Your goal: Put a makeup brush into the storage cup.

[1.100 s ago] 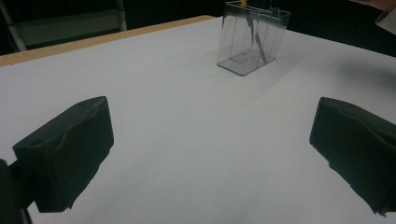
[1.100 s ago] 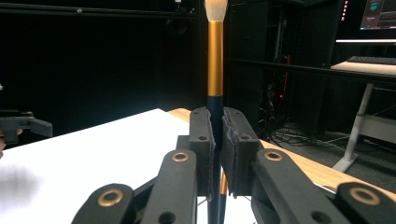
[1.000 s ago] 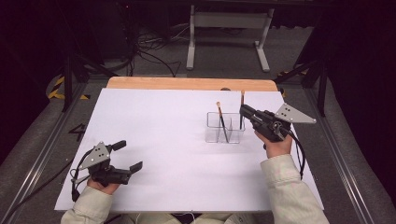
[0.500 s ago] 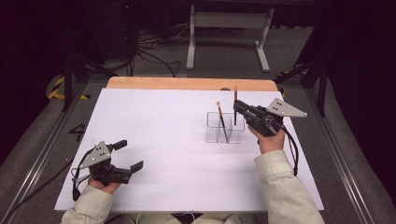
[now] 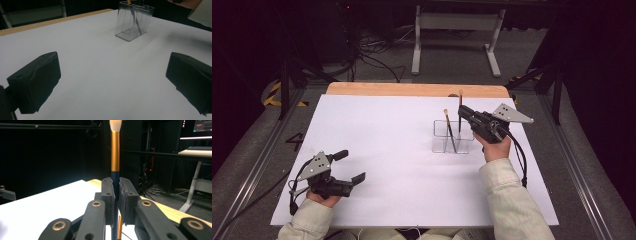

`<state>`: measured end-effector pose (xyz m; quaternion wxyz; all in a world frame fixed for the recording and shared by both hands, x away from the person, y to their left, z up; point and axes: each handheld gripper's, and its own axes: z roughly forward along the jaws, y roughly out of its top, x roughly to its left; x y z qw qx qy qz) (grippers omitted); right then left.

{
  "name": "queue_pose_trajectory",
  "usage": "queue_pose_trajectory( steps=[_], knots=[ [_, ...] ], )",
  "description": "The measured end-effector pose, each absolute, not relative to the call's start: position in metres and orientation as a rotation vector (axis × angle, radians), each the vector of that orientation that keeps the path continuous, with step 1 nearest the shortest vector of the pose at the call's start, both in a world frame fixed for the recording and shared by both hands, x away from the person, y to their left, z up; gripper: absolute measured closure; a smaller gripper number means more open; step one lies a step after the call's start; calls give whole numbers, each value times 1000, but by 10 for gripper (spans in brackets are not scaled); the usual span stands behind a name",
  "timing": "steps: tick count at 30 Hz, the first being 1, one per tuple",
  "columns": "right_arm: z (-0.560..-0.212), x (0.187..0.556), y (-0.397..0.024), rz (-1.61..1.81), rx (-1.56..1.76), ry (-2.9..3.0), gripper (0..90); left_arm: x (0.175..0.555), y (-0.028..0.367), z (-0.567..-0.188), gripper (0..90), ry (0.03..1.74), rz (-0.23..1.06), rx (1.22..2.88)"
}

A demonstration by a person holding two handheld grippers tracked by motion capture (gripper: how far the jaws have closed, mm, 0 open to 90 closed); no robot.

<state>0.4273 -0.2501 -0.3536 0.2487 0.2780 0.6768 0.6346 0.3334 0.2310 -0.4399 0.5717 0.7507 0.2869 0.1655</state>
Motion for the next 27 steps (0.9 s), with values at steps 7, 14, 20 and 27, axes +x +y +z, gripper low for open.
queue_pose_trajectory(
  steps=[7,14,20,27],
  knots=[
    [-360,432,-246,1729,790,1851,827,334,231,-440,3,669,391,1763],
    [-366,435,-245,1721,819,1870,827,333,232,-440,3,669,392,1762],
    [-371,436,-245,1705,838,1892,827,333,232,-439,3,669,393,1763],
    [-375,437,-244,1705,855,1899,827,333,232,-439,3,666,395,1765]
  ],
)
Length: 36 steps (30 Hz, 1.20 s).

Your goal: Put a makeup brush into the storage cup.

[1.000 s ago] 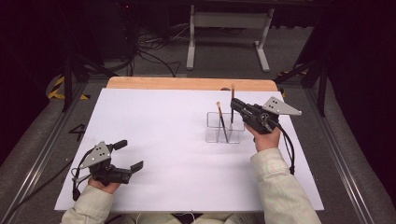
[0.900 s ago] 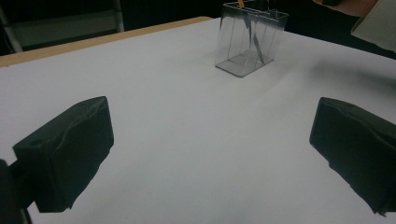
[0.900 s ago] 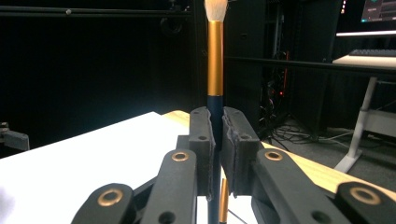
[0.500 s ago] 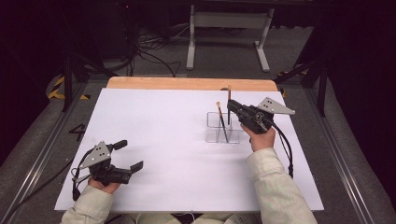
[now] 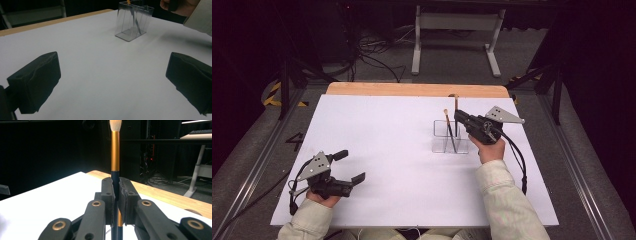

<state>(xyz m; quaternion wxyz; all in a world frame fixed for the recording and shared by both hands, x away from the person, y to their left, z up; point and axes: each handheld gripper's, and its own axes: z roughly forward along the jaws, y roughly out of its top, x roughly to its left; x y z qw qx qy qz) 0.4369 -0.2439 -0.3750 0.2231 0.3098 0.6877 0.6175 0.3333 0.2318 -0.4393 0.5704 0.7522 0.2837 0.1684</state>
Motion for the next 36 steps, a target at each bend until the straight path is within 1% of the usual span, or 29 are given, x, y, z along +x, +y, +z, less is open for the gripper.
queue_pose_trajectory(
  steps=[36],
  knots=[
    [-393,442,-240,1682,927,1976,824,333,232,-439,3,666,396,1765]
  ],
)
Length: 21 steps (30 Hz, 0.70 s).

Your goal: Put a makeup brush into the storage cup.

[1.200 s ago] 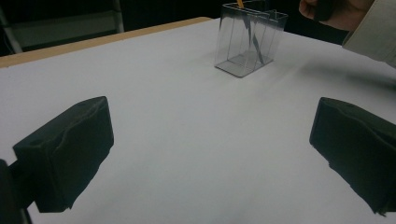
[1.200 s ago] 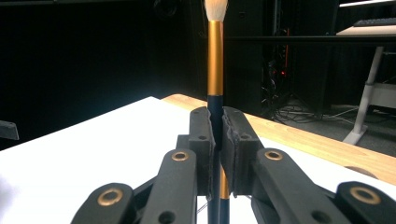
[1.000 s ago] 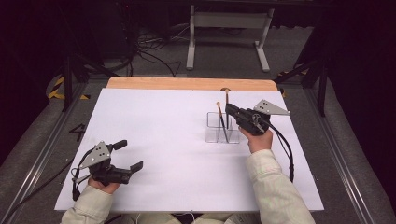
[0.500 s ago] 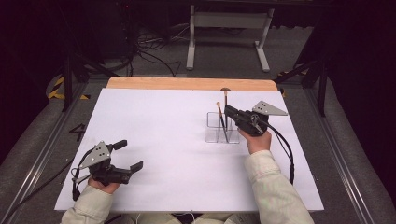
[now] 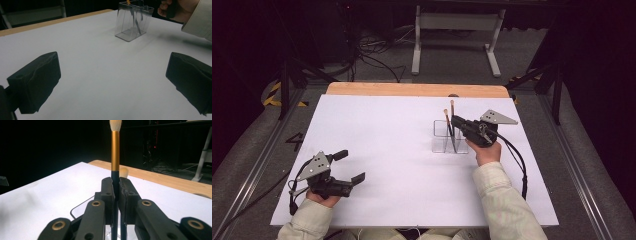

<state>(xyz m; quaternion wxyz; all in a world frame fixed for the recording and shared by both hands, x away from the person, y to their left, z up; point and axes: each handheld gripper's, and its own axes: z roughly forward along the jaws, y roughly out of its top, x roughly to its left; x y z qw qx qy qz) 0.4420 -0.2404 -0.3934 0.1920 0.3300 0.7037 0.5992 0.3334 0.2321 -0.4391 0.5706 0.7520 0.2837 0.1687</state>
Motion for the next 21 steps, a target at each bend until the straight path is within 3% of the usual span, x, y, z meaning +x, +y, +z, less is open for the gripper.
queue_pose_trajectory(
  steps=[6,12,21],
  knots=[
    [-394,442,-242,1674,936,1982,811,333,232,-439,3,668,392,1761],
    [-388,441,-249,1699,991,1940,486,334,232,-439,3,669,395,1762],
    [-373,430,-261,1699,982,1924,250,333,232,-439,3,669,394,1761]
  ],
)
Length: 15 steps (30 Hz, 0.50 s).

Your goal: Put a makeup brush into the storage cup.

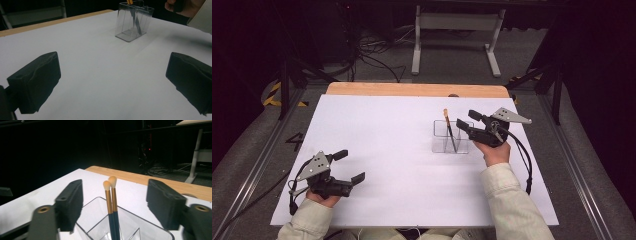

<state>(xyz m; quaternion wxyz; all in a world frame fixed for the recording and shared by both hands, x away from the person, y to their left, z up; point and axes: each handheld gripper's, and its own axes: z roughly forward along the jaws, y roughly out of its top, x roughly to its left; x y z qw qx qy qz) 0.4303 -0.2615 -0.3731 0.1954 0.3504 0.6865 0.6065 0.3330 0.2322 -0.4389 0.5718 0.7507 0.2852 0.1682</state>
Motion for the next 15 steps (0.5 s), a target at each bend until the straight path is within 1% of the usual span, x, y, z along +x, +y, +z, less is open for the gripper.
queue_pose_trajectory(
  steps=[7,15],
  knots=[
    [-362,415,-268,1674,950,1964,94,332,233,-438,3,668,391,1765],
    [-351,396,-276,1642,887,2014,33,330,235,-437,3,666,395,1756]
  ],
)
